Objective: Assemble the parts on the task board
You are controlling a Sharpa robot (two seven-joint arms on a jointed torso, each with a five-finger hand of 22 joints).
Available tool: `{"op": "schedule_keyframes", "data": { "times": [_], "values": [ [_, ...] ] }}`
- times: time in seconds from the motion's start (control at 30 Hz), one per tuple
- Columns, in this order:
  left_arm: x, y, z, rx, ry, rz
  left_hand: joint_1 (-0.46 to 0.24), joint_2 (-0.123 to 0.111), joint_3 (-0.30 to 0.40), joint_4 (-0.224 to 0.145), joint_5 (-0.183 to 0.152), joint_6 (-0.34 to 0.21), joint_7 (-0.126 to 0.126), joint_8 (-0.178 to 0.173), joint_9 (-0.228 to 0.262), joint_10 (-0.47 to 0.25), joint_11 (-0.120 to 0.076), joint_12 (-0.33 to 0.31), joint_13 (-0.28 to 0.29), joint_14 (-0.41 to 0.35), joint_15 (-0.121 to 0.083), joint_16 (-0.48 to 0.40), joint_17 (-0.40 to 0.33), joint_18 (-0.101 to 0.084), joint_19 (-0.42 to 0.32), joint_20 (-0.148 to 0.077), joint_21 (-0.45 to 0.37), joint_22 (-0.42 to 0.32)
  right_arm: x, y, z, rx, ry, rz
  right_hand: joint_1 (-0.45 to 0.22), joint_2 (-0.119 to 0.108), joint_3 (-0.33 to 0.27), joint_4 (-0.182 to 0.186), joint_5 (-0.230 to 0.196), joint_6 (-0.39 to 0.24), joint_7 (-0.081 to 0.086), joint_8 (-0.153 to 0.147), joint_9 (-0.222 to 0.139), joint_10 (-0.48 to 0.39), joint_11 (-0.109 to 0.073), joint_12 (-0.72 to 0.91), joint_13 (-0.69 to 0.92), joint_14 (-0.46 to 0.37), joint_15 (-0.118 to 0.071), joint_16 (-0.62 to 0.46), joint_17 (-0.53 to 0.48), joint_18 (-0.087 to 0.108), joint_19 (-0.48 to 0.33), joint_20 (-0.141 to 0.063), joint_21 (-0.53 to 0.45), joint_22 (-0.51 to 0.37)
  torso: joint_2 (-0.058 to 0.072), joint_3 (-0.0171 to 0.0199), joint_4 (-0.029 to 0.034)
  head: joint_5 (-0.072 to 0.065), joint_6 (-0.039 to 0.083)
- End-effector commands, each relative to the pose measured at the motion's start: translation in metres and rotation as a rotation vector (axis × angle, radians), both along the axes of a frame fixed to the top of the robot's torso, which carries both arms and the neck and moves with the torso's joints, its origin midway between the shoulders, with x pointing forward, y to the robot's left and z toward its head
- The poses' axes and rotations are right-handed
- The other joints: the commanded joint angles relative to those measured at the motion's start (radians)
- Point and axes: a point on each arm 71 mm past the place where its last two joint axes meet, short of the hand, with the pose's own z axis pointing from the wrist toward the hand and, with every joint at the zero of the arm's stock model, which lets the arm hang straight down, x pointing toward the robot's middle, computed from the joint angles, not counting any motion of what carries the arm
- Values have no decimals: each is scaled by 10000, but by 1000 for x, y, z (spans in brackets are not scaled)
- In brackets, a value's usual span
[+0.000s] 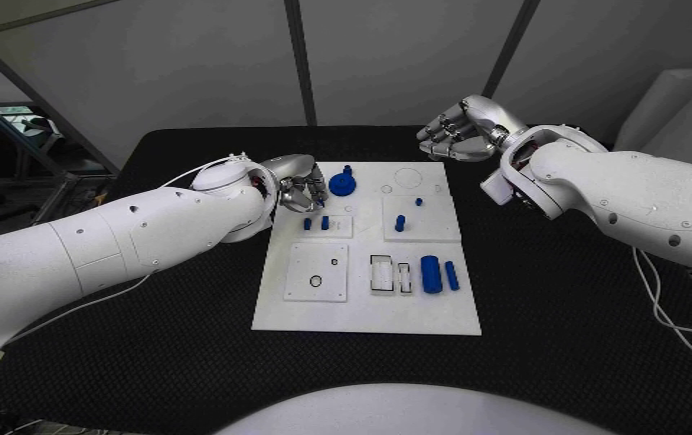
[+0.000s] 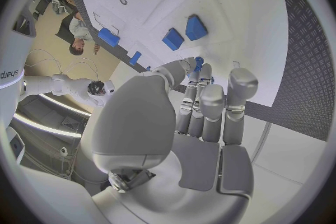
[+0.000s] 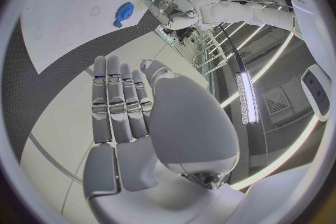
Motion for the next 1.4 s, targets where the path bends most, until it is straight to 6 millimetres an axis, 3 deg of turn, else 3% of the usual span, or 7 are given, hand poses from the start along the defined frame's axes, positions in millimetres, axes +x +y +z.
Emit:
{"op": "schedule_keyframes", "data": {
  "times": [0.03, 0.87, 1.03, 1.17, 1.23, 1.37, 1.4],
  "values": [
    [0, 0, 1, -56, -53, 30, -82, -73, 8, 42, 52, -154, 13, -110, -32, -114, -1, -101, -18, 4, 91, -32, -19, -83, -37, 54, -64, -24, 0, 1, 2, 25, -95, 47, -64, -22, 71, -16, 56, 54, 7, 12, -4, -9, 30, -3, 1, 19, 15, -54, -16, 45, -63, -13, 60, 10, -3, -1, -2, 5, -1],
    [0, 4, 2, -96, -141, 72, -240, -263, -133, 161, 34, -876, 137, -590, -237, -952, 197, -504, -165, -152, 260, -265, -430, 8, -183, 217, -685, -319, 1, -1, 1, -31, -17, -40, -84, -33, 96, -31, 56, 34, 13, 4, -7, -35, 37, -17, -2, -4, 22, -67, -23, 44, -87, -7, 57, 17, -3, 0, -8, 13, 7],
    [-2, 7, 6, -465, -351, 114, -758, -293, -1207, 641, 121, -1208, 28, -764, -348, -1585, 272, -575, -174, -241, 332, -414, -662, 67, -307, 320, -1233, -626, 2, -2, -1, -301, 36, -82, -75, -111, 115, -114, -59, 7, 26, 1, -8, -67, 48, -30, -2, -37, 34, -79, -32, 43, -122, 2, 59, 33, 0, -10, 9, 12, 24],
    [-3, 14, 13, -1019, -732, 275, -597, -202, -2198, 998, 168, -1421, 43, -845, -384, -1976, 335, -430, -164, -196, 398, -429, -623, 96, -244, 361, -1514, -812, 2, -3, -2, -878, -66, -49, -97, -191, 107, -200, -281, 22, 32, 16, -1, -125, 64, -50, -4, -19, 38, -64, -31, 49, -129, 11, 77, 57, -16, -8, -2, 23, 22],
    [-2, 19, 18, -1481, -909, 400, -431, -153, -2536, 1203, 165, -1403, 94, -817, -381, -2082, 342, -315, -161, -375, 401, -712, -1236, 157, -349, 366, -1934, -1043, 2, -4, -3, -1255, -153, -18, -68, -224, 111, -283, -440, 43, 29, 26, 3, -178, 69, -67, -7, 19, 29, -46, -24, 59, -108, 7, 105, 81, -19, -11, -8, 36, 32],
    [-3, 31, 26, -2595, -1068, 674, -112, -52, -3216, 1722, -395, -1346, 140, -752, -380, -2194, 337, -20, -154, -557, 411, -1063, -1811, 244, -527, 359, -2644, -1431, 2, -3, -4, -1977, -387, 62, 6, -232, 92, -515, -769, 106, -20, 43, 9, -161, 0, -35, 4, 613, -140, 249, 137, 119, 264, -109, 450, 288, -16, 5, -13, 92, 73],
    [-3, 35, 28, -2956, -1049, 823, 1, 12, -3761, 1940, -442, -1330, 144, -735, -379, -2330, 377, 7, -171, -911, 443, -1423, -2513, 331, -854, 389, -3321, -1768, 2, -3, -5, -2183, -459, 94, 5, -224, 75, -568, -824, 130, -45, 47, 10, -130, -37, -19, 6, 862, -209, 385, 219, 129, 418, -170, 607, 382, -13, 2, -18, 101, 71]
  ]
}}
